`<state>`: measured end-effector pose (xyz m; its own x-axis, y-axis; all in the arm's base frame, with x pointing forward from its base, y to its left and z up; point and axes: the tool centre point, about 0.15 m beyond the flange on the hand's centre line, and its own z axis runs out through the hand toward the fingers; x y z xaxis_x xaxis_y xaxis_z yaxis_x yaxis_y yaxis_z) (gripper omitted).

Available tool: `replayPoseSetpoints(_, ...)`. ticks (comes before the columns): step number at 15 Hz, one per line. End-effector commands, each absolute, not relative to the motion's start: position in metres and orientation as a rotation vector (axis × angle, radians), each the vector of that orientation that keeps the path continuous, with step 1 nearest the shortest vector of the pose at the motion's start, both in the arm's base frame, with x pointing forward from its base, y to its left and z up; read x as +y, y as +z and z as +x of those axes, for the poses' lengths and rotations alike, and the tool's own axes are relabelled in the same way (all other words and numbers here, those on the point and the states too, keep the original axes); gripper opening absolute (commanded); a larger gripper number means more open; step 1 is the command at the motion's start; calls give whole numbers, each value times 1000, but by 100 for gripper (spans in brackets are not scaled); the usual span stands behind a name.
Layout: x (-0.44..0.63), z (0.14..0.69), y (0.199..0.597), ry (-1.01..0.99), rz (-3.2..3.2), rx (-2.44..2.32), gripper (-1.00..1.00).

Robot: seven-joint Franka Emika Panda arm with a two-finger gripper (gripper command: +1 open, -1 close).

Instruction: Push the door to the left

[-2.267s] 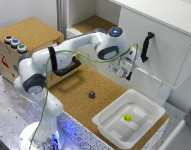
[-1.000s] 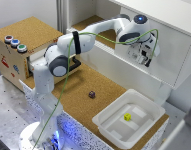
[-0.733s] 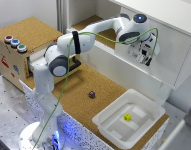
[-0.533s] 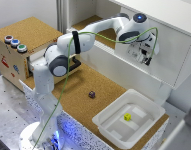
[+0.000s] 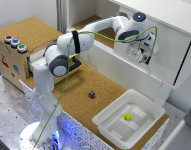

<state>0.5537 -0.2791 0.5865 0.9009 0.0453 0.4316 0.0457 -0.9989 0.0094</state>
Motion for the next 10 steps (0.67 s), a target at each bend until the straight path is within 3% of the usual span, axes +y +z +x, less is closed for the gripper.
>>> replayPoseSetpoints(1,-219,555,559,-763,-3085,18,-100)
replayPoseSetpoints(10,-94,544,577,-770,-3173,2,-100)
